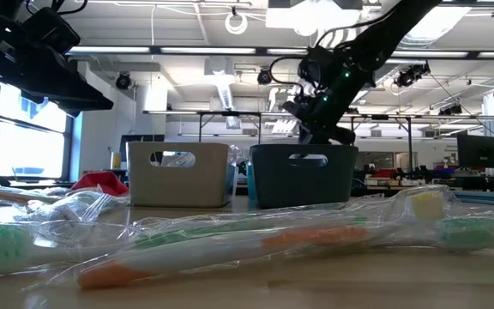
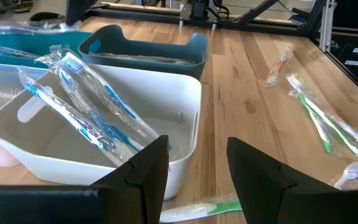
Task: Pick & Place Toothbrushes
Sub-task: Put the violet toothbrush into the light blue bin, then put the orange toothbrush into the transparent bin
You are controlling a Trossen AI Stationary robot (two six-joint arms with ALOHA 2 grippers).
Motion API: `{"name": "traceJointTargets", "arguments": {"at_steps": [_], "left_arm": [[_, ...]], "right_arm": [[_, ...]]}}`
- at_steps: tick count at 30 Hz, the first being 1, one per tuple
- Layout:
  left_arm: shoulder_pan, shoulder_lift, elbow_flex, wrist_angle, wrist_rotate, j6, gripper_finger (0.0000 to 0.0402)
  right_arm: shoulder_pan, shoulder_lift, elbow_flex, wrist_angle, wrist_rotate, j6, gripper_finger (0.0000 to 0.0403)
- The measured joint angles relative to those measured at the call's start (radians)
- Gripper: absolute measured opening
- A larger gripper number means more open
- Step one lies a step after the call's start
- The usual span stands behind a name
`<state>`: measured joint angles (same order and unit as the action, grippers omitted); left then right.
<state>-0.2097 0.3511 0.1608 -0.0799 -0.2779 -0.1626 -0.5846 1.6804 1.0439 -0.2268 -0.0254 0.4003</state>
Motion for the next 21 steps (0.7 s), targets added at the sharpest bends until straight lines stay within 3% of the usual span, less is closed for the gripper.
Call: {"name": "traceJointTargets", "arguments": {"at_steps": [5,10,15,21], "left_arm": [[0.000,0.000,0.000,0.000,0.000,0.000,0.0159],[0.000,0.000,0.000,-0.002,0.000,0.003,0.0159],[0.000,0.000,0.000,-0.006,0.000,0.008,0.0159],[0.000,0.000,0.000,-0.014,0.000,0.008,0.0159]], "right_arm": [[0.000,0.060,0.000,0.000,0.045,0.019,0.0018],[0.000,0.074,0.000,0.009,0.056,0.014,0.0070],[0.002,0.035,0.000,0.073,0.050,-0.026,0.0121],[0.003,-0.045,0.000,0.114,0.044,-0.031,0.0136]]}}
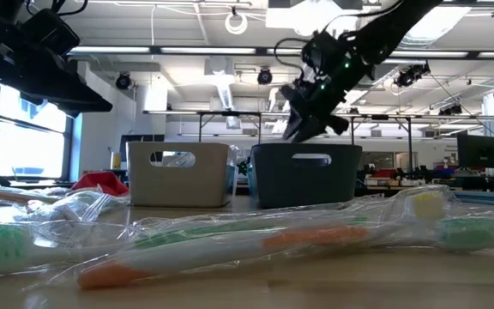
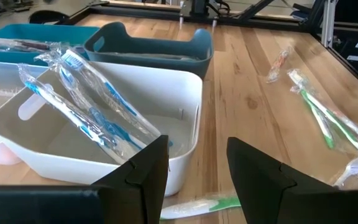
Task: Pick & Place Toothbrushes
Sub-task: Put the orange toothbrush into the transparent bin
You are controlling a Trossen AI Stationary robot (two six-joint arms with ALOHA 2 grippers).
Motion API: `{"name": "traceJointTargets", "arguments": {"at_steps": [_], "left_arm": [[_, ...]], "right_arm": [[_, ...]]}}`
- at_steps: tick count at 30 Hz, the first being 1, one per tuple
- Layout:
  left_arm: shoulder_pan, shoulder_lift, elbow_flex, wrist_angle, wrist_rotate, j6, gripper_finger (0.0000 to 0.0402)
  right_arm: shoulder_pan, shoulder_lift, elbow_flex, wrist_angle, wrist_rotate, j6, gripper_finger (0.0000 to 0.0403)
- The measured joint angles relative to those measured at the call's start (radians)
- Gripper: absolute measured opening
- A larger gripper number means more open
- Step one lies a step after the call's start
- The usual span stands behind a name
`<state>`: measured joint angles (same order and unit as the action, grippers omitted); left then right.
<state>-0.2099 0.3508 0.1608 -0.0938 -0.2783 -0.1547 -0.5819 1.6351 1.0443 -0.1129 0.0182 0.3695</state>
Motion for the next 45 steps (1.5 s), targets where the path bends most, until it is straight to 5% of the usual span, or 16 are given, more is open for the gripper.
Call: {"name": "traceJointTargets", "arguments": {"at_steps": [6,16,23,26,35,45], "left_arm": [[0.000,0.000,0.000,-0.019,0.000,0.000,0.0159],[0.000,0.000,0.000,-0.018,0.000,-0.007,0.0159],[0.000,0.000,0.000,-0.018,0.000,-0.009,0.0159],[0.000,0.000,0.000,-0.018,0.000,-0.011,0.0159],[0.000,0.000,0.000,-0.018,0.000,-0.011,0.0159],[0.000,0.000,0.000,-0.018,0.000,-0.011,0.0159]], "right_arm": [[0.006,-0.125,0.000,-0.037,-0.120,-0.044,0.0114],[0.090,-0.323,0.000,-0.228,-0.371,-0.099,0.0010],[0.183,-0.358,0.000,-0.254,-0.438,-0.069,0.0007],[0.235,-0.360,0.000,-0.289,-0.415,-0.126,0.0004],[0.402,-0.360,0.000,-0.360,-0.130,-0.154,0.0004],[0.565,-0.360,0.000,-0.398,-0.069,-0.037,0.0003]]}}
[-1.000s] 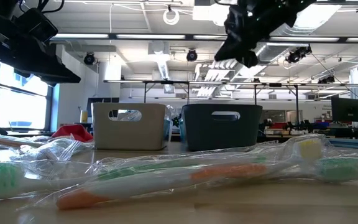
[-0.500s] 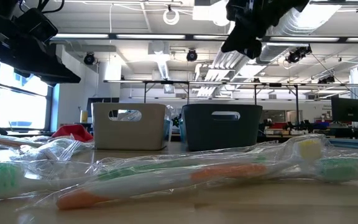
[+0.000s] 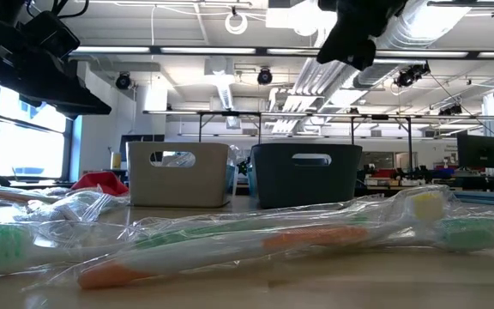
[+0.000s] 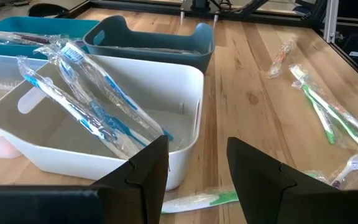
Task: Pick & Place Toothbrushes
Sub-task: Put the orange toothbrush into the transparent bin
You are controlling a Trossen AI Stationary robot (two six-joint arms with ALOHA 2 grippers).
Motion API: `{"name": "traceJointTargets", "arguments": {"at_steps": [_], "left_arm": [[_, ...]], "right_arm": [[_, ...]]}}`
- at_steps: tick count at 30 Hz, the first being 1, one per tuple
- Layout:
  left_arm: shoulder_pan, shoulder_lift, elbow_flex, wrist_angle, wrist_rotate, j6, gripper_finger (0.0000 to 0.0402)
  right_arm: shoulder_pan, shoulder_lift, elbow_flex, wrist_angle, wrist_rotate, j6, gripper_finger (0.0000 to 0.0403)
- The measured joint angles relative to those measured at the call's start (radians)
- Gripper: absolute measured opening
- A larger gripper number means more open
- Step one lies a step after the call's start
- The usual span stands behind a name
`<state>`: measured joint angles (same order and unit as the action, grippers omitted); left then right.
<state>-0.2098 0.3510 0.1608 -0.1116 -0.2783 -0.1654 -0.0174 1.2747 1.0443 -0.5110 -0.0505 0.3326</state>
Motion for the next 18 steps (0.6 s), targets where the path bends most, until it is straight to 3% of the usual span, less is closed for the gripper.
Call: {"name": "traceJointTargets", "arguments": {"at_steps": [18], "left_arm": [[0.000,0.000,0.000,0.001,0.000,0.000,0.0159]], "right_arm": [[0.289,0.000,0.000,-0.201,0.102,0.334,0.0004]]}}
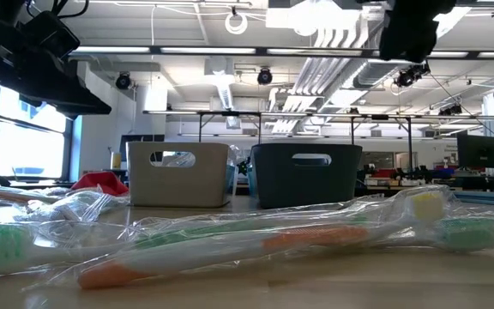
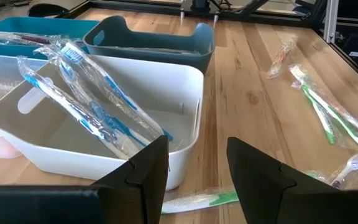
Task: Pick & Place Toothbrushes
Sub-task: Put the orange toothbrush into the transparent bin
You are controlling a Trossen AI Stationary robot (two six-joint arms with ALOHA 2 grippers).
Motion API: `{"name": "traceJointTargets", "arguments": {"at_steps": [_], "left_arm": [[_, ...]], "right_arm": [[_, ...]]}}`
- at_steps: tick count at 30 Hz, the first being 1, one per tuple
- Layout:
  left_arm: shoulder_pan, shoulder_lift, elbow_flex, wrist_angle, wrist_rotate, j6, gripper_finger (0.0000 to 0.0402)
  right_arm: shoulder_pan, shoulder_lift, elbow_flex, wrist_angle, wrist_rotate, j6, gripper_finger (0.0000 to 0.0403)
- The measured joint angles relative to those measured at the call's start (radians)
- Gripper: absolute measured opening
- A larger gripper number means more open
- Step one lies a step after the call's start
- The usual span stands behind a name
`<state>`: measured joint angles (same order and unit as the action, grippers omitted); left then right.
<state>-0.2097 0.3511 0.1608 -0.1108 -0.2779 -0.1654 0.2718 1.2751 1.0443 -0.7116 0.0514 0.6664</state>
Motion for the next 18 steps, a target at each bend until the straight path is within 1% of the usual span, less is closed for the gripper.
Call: {"name": "traceJointTargets", "arguments": {"at_steps": [4,10,15,18], "left_arm": [[0.000,0.000,0.000,0.008,0.000,-0.010,0.0159],[0.000,0.000,0.000,0.006,0.000,-0.146,0.0159],[0.000,0.000,0.000,0.015,-0.005,-0.120,0.0159],[0.000,0.000,0.000,0.015,-0.005,-0.119,0.0159]], "right_arm": [[0.066,0.000,0.000,0.000,0.038,0.055,0.0004],[0.152,0.000,0.000,-0.019,0.085,0.172,0.0003],[0.213,0.000,0.000,-0.067,0.094,0.300,0.0003],[0.249,0.000,0.000,-0.092,0.125,0.372,0.0004]]}}
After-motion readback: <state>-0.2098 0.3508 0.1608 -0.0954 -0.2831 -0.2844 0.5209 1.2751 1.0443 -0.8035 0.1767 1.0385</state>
